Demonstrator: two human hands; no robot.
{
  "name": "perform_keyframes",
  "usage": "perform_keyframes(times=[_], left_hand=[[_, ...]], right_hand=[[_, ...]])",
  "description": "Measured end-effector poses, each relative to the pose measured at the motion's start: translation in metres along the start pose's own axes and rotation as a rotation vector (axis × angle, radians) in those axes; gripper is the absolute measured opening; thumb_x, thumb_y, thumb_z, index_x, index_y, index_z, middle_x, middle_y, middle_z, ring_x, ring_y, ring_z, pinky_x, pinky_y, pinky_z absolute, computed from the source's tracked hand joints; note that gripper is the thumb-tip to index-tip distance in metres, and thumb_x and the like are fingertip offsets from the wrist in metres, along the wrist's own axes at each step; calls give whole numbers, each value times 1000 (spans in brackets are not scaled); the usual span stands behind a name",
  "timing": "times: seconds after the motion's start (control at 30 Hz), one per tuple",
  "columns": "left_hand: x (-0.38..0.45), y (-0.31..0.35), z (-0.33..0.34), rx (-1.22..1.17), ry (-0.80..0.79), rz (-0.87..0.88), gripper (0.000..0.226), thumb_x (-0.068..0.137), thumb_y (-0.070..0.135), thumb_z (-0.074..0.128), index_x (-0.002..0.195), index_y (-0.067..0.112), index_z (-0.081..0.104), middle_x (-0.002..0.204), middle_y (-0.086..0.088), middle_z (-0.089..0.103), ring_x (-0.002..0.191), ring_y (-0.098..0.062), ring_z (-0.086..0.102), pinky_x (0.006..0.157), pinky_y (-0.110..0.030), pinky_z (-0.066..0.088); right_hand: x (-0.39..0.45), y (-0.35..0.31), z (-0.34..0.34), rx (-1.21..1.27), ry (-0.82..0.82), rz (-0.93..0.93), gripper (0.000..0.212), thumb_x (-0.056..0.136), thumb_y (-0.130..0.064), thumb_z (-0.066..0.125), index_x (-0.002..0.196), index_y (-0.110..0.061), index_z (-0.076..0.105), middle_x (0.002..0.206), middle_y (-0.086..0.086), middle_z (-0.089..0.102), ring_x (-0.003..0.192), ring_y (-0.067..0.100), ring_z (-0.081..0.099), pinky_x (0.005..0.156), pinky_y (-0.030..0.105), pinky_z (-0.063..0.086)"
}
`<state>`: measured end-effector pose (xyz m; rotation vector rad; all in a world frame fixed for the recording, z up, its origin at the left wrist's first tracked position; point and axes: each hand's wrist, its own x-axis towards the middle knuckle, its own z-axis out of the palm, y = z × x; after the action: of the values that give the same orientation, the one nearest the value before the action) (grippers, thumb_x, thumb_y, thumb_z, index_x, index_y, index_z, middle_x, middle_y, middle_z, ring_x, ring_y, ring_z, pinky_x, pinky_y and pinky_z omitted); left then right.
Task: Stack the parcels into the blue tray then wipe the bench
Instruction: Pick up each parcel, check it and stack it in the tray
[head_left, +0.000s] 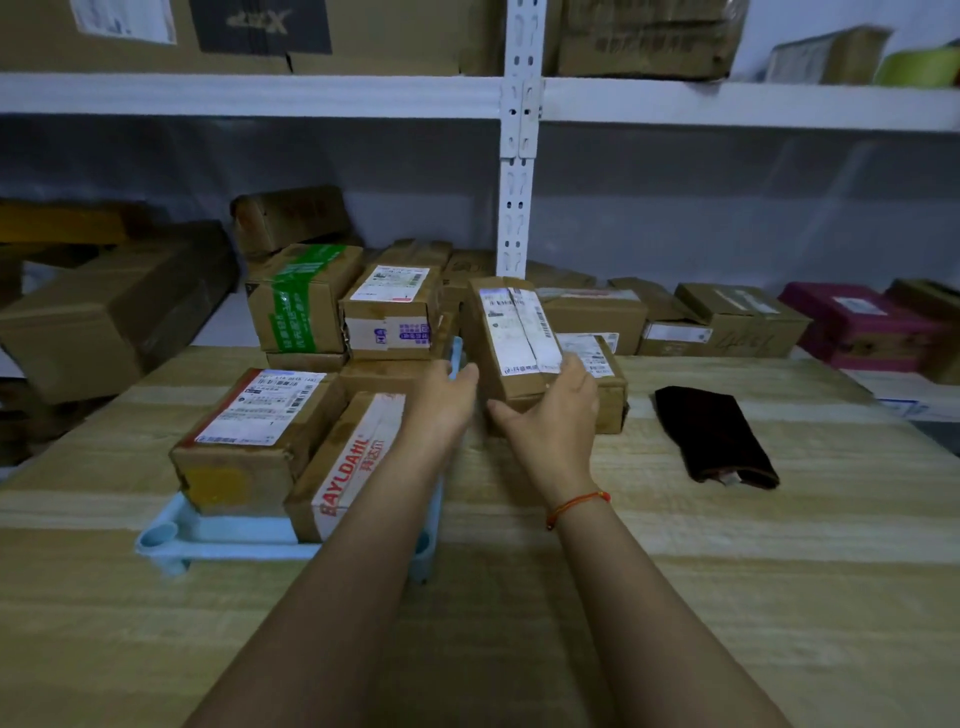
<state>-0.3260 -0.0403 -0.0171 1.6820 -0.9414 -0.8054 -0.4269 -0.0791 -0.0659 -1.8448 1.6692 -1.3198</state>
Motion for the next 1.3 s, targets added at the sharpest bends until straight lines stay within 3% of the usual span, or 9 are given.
perform_keyframes(times=[0.07,0.13,0.27,0.37,0.5,0.67,0.9,1.13,1.3], left_hand=[[-12,0,8,-87,-66,-37,49,98,38,50,142,16,45,132,-2,57,111,-16,55,68,-21,39],[-22,-2,15,-172,-133,-33,55,95,39,58,143,17,44,135,0,58,97,-7,57,61,-15,40],[-28,-10,25,-254,-155,-39,70,84,42,72,140,16,40,122,2,63,93,-10,63,73,-24,52],[-30,-12,29,-284,-132,-40,83,79,41,77,145,16,33,128,-2,61,106,-19,64,91,-37,54],[-38,-11,31,-293,-104,17,72,83,34,74,142,18,35,121,3,60,103,-15,61,80,-26,50],[-46,-12,33,-174,-11,139,88,82,35,75,150,21,23,132,7,50,112,-10,49,90,-28,42],[-50,-9,37,95,129,295,103,74,44,79,152,17,17,151,-4,36,134,-21,41,98,-31,38],[-42,-7,35,-43,98,106,97,73,54,75,147,13,28,144,-5,48,127,-25,49,102,-37,43],[-35,-7,32,-221,51,-84,114,46,76,63,142,18,43,130,-4,62,113,-25,61,98,-45,49]], right_hand=[[-16,3,-11,61,40,-62,92,68,-36,85,141,-6,36,140,10,40,132,24,36,107,28,32],[-30,5,-19,117,83,-121,86,68,-34,86,136,-5,42,136,9,43,128,22,40,104,27,37],[-47,13,-28,140,170,-194,83,64,-31,89,130,-1,48,131,13,48,125,25,46,103,39,45],[-51,21,-33,155,127,-215,84,67,-32,88,132,-1,45,134,11,45,127,22,43,105,35,42],[-55,25,-39,178,102,-225,84,69,-32,87,135,-1,45,135,14,42,126,22,43,100,24,38],[-59,28,-39,162,116,-205,82,69,-43,79,135,-4,50,133,13,47,122,26,48,99,38,46],[-61,27,-44,285,24,-76,75,77,-31,80,141,-11,46,140,4,49,130,15,45,107,35,41],[-62,29,-39,360,168,-48,56,72,-35,84,118,-11,65,132,5,62,124,17,56,103,40,47],[-60,26,-43,375,227,-146,30,82,-25,77,109,-13,74,125,5,67,118,19,60,100,44,49]])
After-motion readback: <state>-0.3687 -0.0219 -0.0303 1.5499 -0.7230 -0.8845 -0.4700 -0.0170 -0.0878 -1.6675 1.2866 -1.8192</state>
